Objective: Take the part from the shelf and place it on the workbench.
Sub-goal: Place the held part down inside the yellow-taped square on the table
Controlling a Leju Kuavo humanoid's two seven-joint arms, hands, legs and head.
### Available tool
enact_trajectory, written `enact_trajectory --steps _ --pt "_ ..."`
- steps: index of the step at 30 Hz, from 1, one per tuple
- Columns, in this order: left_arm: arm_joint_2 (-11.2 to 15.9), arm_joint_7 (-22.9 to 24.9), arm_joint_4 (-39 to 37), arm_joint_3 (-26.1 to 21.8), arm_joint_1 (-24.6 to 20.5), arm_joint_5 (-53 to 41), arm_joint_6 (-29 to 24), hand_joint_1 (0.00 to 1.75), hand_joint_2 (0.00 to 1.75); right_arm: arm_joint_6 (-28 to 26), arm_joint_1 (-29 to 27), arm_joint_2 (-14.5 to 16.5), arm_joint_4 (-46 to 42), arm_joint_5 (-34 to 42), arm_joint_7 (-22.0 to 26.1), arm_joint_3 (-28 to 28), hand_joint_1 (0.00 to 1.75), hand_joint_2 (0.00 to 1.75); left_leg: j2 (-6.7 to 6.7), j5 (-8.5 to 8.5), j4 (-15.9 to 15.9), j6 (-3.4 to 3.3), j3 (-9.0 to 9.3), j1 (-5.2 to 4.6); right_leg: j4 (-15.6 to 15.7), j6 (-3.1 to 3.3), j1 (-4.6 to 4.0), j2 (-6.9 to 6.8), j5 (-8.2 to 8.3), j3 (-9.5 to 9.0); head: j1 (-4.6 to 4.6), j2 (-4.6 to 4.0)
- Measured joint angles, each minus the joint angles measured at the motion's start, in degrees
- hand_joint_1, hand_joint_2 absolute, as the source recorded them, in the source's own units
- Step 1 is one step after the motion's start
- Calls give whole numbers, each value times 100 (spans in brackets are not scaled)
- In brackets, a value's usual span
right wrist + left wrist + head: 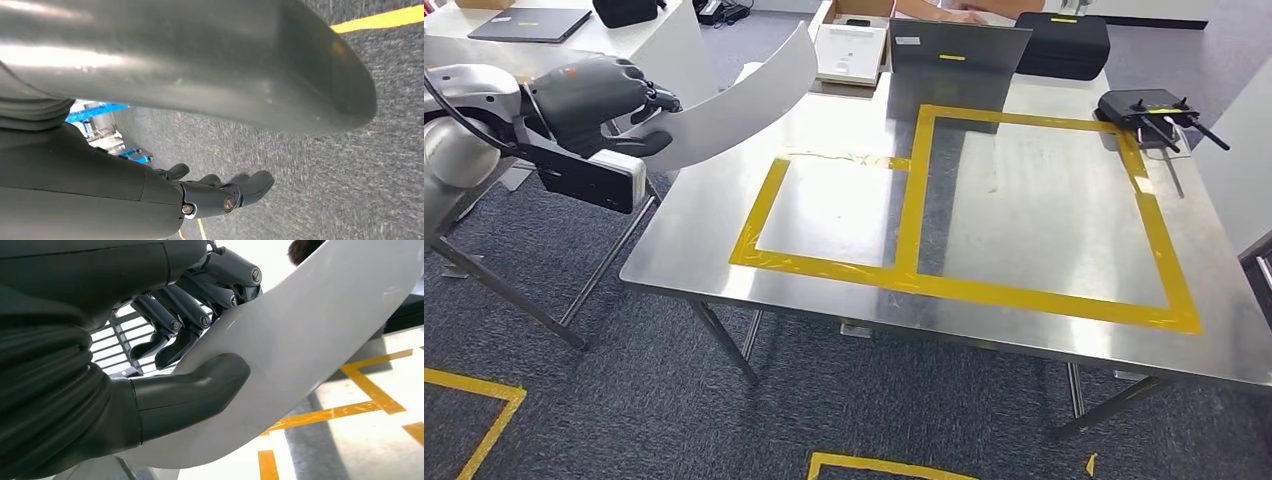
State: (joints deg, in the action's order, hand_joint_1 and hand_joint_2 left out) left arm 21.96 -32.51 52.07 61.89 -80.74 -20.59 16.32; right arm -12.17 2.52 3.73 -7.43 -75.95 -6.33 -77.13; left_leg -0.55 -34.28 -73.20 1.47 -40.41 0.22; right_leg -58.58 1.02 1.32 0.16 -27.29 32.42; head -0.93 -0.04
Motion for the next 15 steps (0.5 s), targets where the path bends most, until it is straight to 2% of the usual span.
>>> enact_trajectory --steps 1,3,4,5,7,8,11,15 --pt "12 3 1 1 -4 9 18 175 175 4 -3 1 0 0 -1 0 0 0 7 209 257 16 18 15 -2 -23 20 2 -62 -83 0 0" --pt "40 6 -1 2 -19 25 32 175 175 14 -5 -10 0 0 3 0 0 0 35 815 994 49 170 45 -14 -91 44 11 -186 -207 -6 0" --pt "51 10 1 6 -28 34 34 175 175 19 -1 -19 0 1 12 0 0 0 50 999 1246 37 229 49 -25 -130 46 15 -237 -243 -10 0" --pt "61 20 4 10 -29 44 37 175 175 27 1 -27 0 2 21 0 0 0 56 1111 1374 10 256 45 -31 -175 38 16 -282 -260 -13 0" --pt "73 41 13 13 -29 72 30 175 175 51 5 -38 0 1 37 0 0 0 44 1130 1383 -66 264 34 -14 -239 31 11 -334 -293 -15 0" --pt "83 37 21 9 -25 90 9 175 175 64 2 -42 0 1 36 0 0 0 33 1164 1389 -79 265 38 11 -224 28 7 -335 -308 -14 0" --pt "138 -45 79 -7 22 188 -121 175 175 83 -3 -56 0 -2 36 0 0 0 -6 1164 1429 -105 277 49 122 -107 23 -2 -318 -383 -9 0" --pt "272 -136 212 -25 188 302 -231 175 175 89 5 -66 0 -8 40 0 0 0 -36 1110 1443 -181 325 39 246 -111 20 -31 -329 -496 -1 0"
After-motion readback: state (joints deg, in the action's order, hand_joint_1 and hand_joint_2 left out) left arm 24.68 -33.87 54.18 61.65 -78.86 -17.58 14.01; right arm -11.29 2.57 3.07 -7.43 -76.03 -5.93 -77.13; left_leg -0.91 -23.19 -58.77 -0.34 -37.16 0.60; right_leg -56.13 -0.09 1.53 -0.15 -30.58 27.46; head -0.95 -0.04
